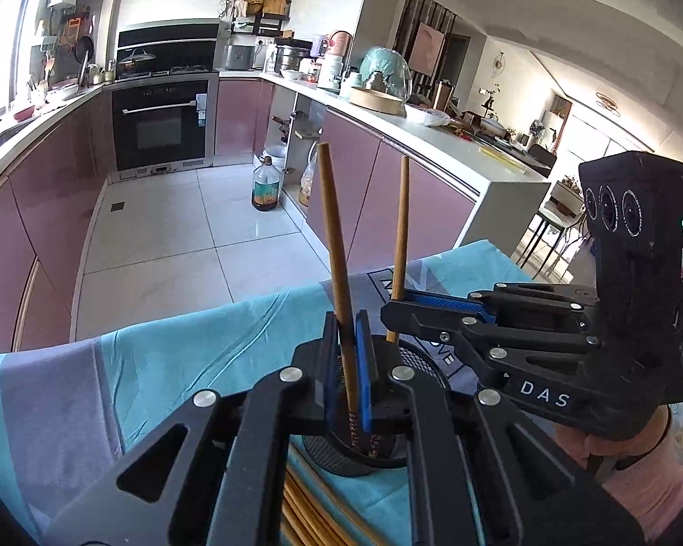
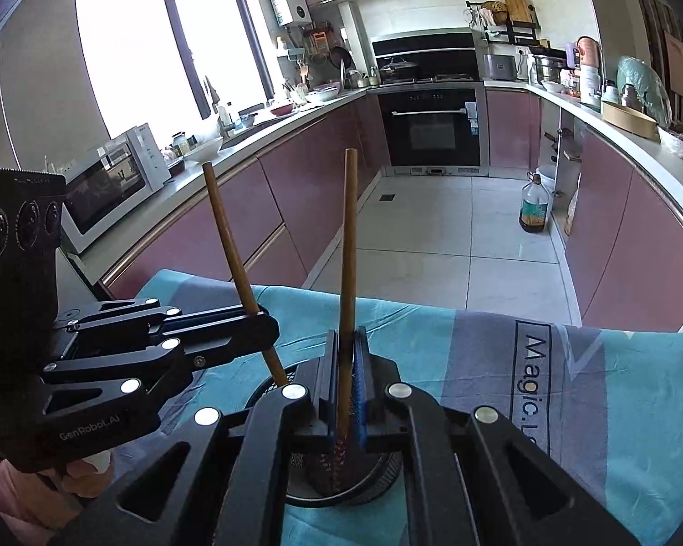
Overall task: Organize utensils
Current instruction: 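Lower both chopsticks tip-first into the black mesh holder, then open both grippers and pull them back from the holder, then move both open grippers over the remaining chopstick pile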
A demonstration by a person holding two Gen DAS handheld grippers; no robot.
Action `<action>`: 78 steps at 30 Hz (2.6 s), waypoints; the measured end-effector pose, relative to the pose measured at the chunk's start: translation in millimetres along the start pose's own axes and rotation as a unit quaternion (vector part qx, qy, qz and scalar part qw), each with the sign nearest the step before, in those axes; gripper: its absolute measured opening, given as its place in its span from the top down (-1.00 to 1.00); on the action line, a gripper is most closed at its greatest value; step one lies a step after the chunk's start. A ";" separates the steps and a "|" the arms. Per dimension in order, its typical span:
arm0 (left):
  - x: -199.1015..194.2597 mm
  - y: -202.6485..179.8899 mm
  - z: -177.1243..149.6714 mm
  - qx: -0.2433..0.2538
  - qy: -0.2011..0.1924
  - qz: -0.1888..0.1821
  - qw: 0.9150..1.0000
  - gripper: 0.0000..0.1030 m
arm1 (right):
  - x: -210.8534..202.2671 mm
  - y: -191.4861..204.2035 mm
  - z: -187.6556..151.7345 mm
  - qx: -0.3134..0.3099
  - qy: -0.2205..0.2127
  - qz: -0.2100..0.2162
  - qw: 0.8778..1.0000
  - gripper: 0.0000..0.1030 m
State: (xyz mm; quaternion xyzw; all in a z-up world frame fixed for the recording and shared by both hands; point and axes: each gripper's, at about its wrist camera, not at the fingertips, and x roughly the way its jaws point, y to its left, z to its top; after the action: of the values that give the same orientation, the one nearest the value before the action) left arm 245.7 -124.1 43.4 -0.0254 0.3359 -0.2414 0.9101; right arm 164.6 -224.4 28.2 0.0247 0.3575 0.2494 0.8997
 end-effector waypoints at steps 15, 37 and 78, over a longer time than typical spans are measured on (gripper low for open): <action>-32.3 5.9 -23.8 0.007 -0.040 0.041 0.998 0.39 | -17.8 -3.4 0.3 0.021 -0.046 -0.004 0.999 0.52; -97.9 35.2 -152.5 0.021 -0.018 0.138 0.990 -0.24 | -24.0 46.4 -101.1 -0.004 0.014 0.041 0.999 0.17; -34.1 34.8 -198.5 -0.007 0.098 0.126 0.987 -0.09 | 17.2 63.7 -143.1 0.011 0.078 0.009 0.997 0.18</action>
State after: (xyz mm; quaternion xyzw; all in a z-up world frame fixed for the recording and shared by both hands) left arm 114.2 -54.8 -96.9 0.0346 0.4260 -0.1241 0.8955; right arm 53.9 -179.8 -74.8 0.0180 0.4289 0.2547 0.8665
